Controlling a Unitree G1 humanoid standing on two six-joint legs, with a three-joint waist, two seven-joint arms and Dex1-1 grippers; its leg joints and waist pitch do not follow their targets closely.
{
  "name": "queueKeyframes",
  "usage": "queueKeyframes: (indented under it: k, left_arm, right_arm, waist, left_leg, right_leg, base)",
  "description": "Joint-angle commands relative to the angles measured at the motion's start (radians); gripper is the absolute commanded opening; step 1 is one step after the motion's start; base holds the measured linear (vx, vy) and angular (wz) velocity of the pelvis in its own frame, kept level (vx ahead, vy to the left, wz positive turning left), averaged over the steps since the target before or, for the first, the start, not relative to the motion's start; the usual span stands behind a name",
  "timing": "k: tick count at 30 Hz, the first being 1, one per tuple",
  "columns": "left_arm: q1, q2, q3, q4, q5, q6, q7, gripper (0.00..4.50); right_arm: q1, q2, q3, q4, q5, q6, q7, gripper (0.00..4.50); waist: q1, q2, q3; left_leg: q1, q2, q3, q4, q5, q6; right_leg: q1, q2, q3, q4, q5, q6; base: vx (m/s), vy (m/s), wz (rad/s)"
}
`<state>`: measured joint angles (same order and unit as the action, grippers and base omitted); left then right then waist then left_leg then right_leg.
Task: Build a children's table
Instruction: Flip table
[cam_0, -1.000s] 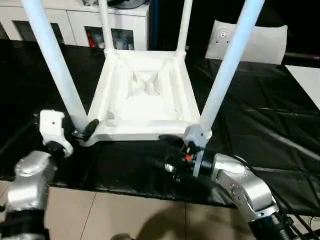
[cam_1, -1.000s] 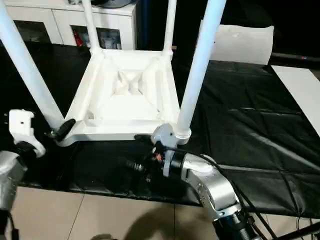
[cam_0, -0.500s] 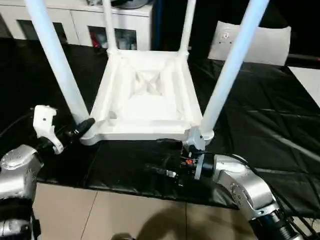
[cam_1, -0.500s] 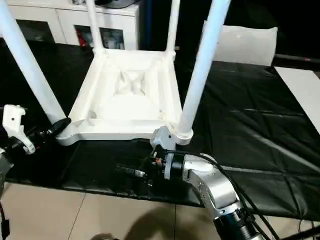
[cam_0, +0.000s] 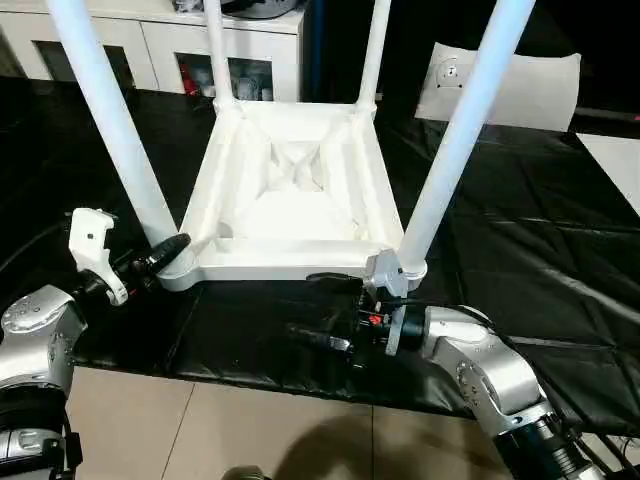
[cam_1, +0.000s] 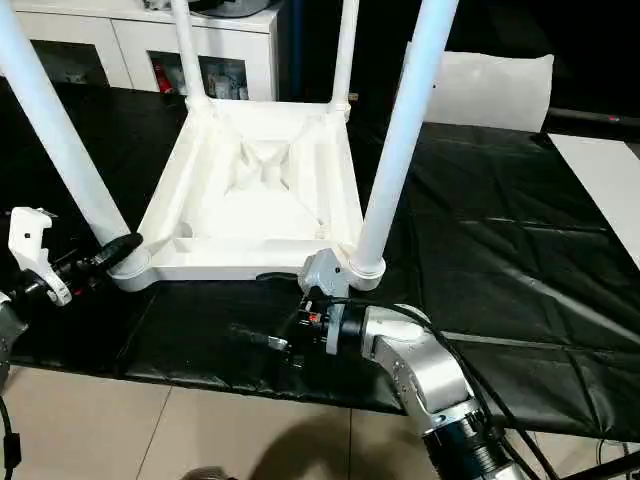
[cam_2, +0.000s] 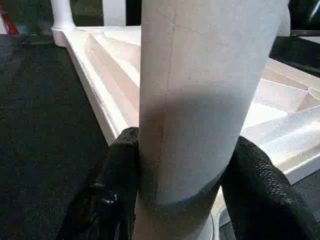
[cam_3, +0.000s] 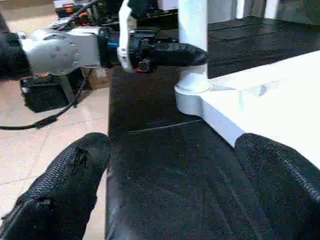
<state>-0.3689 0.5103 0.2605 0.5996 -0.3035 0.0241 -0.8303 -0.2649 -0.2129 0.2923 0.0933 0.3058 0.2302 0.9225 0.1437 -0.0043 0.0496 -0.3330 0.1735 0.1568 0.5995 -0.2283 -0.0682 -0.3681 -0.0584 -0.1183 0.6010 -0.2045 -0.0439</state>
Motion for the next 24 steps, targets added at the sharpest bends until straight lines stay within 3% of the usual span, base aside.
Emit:
queueKeyframes:
  k: [1,4,6,7,8,9,11,12,13,14,16,18,22,24]
  left_arm:
    - [0.014,-0.035,0.007,-0.044,-0.038,0.056,0.035,2.02]
    - [0.049,-0.079,0.023,-0.119,-0.069,0.105,0.095,2.01]
    - [0.086,-0.129,0.029,-0.201,-0.106,0.146,0.145,2.01]
    - [0.121,-0.178,0.034,-0.283,-0.145,0.187,0.193,2.01]
    - [0.143,-0.206,0.033,-0.330,-0.168,0.211,0.218,2.01]
    - [0.179,-0.259,0.031,-0.407,-0.200,0.247,0.272,2.01]
    - [0.188,-0.275,0.031,-0.427,-0.206,0.253,0.292,2.01]
    - [0.210,-0.303,0.024,-0.470,-0.214,0.274,0.320,2.01]
    - [0.216,-0.311,0.022,-0.482,-0.215,0.278,0.328,2.01]
    - [0.227,-0.331,0.022,-0.507,-0.217,0.289,0.353,2.01]
    - [0.250,-0.367,0.013,-0.558,-0.217,0.312,0.389,2.01]
    - [0.276,-0.417,0.013,-0.635,-0.238,0.363,0.439,2.01]
    - [0.289,-0.429,0.002,-0.664,-0.248,0.384,0.446,2.01]
    - [0.303,-0.433,-0.019,-0.687,-0.263,0.408,0.437,2.01]
  right_arm:
    - [-0.001,0.010,-0.027,0.020,-0.019,-0.013,-0.052,4.50]
    - [0.003,0.029,-0.052,0.034,-0.025,-0.011,-0.111,4.50]
    - [0.011,0.039,-0.074,0.032,-0.012,0.010,-0.140,4.50]
    - [0.021,0.044,-0.092,0.024,0.003,0.029,-0.157,4.50]
    - [0.029,0.045,-0.103,0.015,0.016,0.039,-0.161,4.50]
    - [0.045,0.046,-0.121,-0.005,0.040,0.055,-0.163,4.50]
    - [0.051,0.045,-0.126,-0.013,0.046,0.059,-0.162,4.50]
    - [0.063,0.041,-0.133,-0.028,0.054,0.068,-0.168,4.50]
    - [0.066,0.039,-0.135,-0.032,0.056,0.070,-0.170,4.50]
    - [0.074,0.037,-0.141,-0.042,0.062,0.077,-0.174,4.50]
    - [0.090,0.033,-0.160,-0.065,0.069,0.111,-0.200,4.50]
    - [0.098,0.042,-0.215,-0.088,0.092,0.187,-0.280,4.50]
    - [0.085,0.068,-0.266,-0.073,0.116,0.225,-0.352,4.50]
    - [0.064,0.097,-0.309,-0.047,0.144,0.253,-0.413,4.50]
  waist:
    - [-0.003,0.025,-0.054]
    - [-0.003,0.022,-0.055]
    - [-0.004,0.019,-0.053]
    - [-0.004,0.018,-0.054]
    - [-0.004,0.018,-0.054]
    - [-0.007,0.003,-0.056]
    - [-0.004,0.005,-0.053]
    - [-0.005,-0.005,-0.055]
    - [-0.001,-0.002,-0.053]
    - [-0.004,-0.010,-0.052]
    - [-0.004,-0.011,-0.051]
    - [-0.007,-0.011,-0.050]
    - [-0.007,-0.011,-0.048]
    - [-0.012,-0.010,-0.050]
  left_leg:
    - [-0.001,0.083,-0.028,-0.090,-0.149,-0.008]
    - [-0.001,0.086,-0.027,-0.091,-0.169,-0.021]
    - [-0.003,0.083,-0.026,-0.091,-0.158,-0.014]
    - [-0.011,0.090,-0.030,-0.091,-0.141,-0.013]
    - [-0.011,0.090,-0.030,-0.091,-0.141,-0.013]
    - [-0.010,0.088,-0.022,-0.086,-0.119,0.006]
    - [-0.014,0.079,-0.018,-0.082,-0.094,0.033]
    - [-0.018,0.074,-0.016,-0.079,-0.074,0.045]
    - [-0.020,0.074,-0.017,-0.076,-0.054,0.052]
    - [-0.022,0.071,-0.014,-0.076,-0.053,0.056]
    - [-0.023,0.070,-0.014,-0.074,-0.045,0.061]
    - [-0.020,0.075,-0.015,-0.075,-0.040,0.060]
    - [-0.018,0.065,-0.012,-0.075,-0.059,0.060]
    - [-0.018,0.068,-0.014,-0.077,-0.054,0.053]
  right_leg:
    - [0.039,-0.127,0.086,-0.058,-0.121,-0.177]
    - [0.042,-0.130,0.087,-0.058,-0.134,-0.187]
    - [0.042,-0.126,0.087,-0.059,-0.130,-0.185]
    - [0.049,-0.132,0.087,-0.052,-0.099,-0.197]
    - [0.049,-0.132,0.087,-0.052,-0.099,-0.197]
    - [0.049,-0.129,0.089,-0.052,-0.084,-0.198]
    - [0.048,-0.124,0.087,-0.059,-0.104,-0.186]
    - [0.050,-0.122,0.087,-0.061,-0.120,-0.169]
    - [0.047,-0.122,0.087,-0.060,-0.123,-0.157]
    - [0.046,-0.118,0.087,-0.063,-0.137,-0.148]
    - [0.042,-0.115,0.086,-0.066,-0.176,-0.126]
    - [0.040,-0.113,0.088,-0.064,-0.179,-0.126]
    - [0.035,-0.107,0.085,-0.076,-0.249,-0.091]
    - [0.033,-0.107,0.086,-0.072,-0.234,-0.097]
  base:
    - [0.000,0.000,0.00]
    - [0.000,0.000,0.00]
    - [0.000,0.000,0.00]
    - [0.000,0.000,0.00]
    - [0.000,0.000,0.00]
    - [0.000,0.000,0.00]
    - [0.000,0.000,0.00]
    - [0.000,0.000,0.00]
    - [0.000,0.000,0.00]
    - [0.000,0.000,0.00]
    - [0.000,0.000,0.00]
    - [0.000,0.000,0.00]
    - [0.000,0.000,0.00]
    - [0.000,0.000,0.00]
